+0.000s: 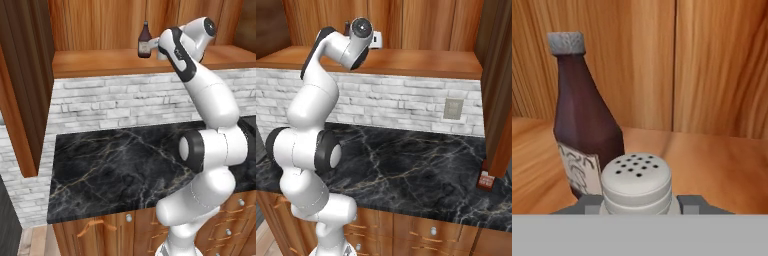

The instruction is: Collect the paprika, ketchup, and shaker from the cabinet and place them next to the stove.

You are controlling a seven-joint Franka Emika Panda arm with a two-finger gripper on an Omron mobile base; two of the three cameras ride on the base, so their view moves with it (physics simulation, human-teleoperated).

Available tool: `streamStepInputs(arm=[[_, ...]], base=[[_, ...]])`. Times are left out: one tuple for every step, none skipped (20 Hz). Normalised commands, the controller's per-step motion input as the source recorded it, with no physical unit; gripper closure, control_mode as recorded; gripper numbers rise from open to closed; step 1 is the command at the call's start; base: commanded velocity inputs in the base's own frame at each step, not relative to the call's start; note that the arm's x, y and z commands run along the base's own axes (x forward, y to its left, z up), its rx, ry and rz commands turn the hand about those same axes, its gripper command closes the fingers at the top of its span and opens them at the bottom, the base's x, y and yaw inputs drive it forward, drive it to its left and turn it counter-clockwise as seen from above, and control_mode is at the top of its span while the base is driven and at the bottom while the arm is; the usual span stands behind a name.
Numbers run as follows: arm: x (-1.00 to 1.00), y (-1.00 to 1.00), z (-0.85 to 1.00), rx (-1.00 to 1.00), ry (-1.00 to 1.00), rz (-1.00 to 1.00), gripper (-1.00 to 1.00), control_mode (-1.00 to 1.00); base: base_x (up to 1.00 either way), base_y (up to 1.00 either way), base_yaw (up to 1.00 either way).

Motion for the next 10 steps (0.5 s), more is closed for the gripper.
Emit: streamStepInputs(arm=[[-0.18, -0.12, -0.09, 0.02, -0.06, 0.00, 1.00, -1.00], [-0.21, -0.13, -0.11, 0.02, -0.07, 0.00, 1.00, -1.00], [-0.28, -0.18, -0.09, 0.03, -0.08, 0.00, 1.00, -1.00], [-0.36, -0.23, -0.12, 0.03, -0.09, 0.00, 1.00, -1.00], [-0.58, -0.27, -0.14, 0.04, -0.11, 0.00, 1.00, -1.00], [-0.64, -0.24, -0.14, 0.04, -0.11, 0.00, 1.00, -1.00], [-0.64, -0.20, -0.17, 0.02, -0.10, 0.00, 1.00, -1.00], [-0.69, -0.23, -0.17, 0.02, -0.09, 0.00, 1.00, -1.00], [-0.71, -0.22, -0.17, 0.02, -0.09, 0.00, 1.00, -1.00], [-0.73, -0.20, -0.18, 0.01, -0.09, 0.00, 1.00, -1.00]], base=[[0.00, 0.00, 0.00], [0.00, 0.00, 0.00], [0.00, 0.00, 0.00], [0.00, 0.00, 0.00], [0.00, 0.00, 0.00], [0.00, 0.00, 0.00], [0.00, 0.00, 0.00], [0.00, 0.00, 0.00], [0.00, 0.00, 0.00], [0.00, 0.00, 0.00]])
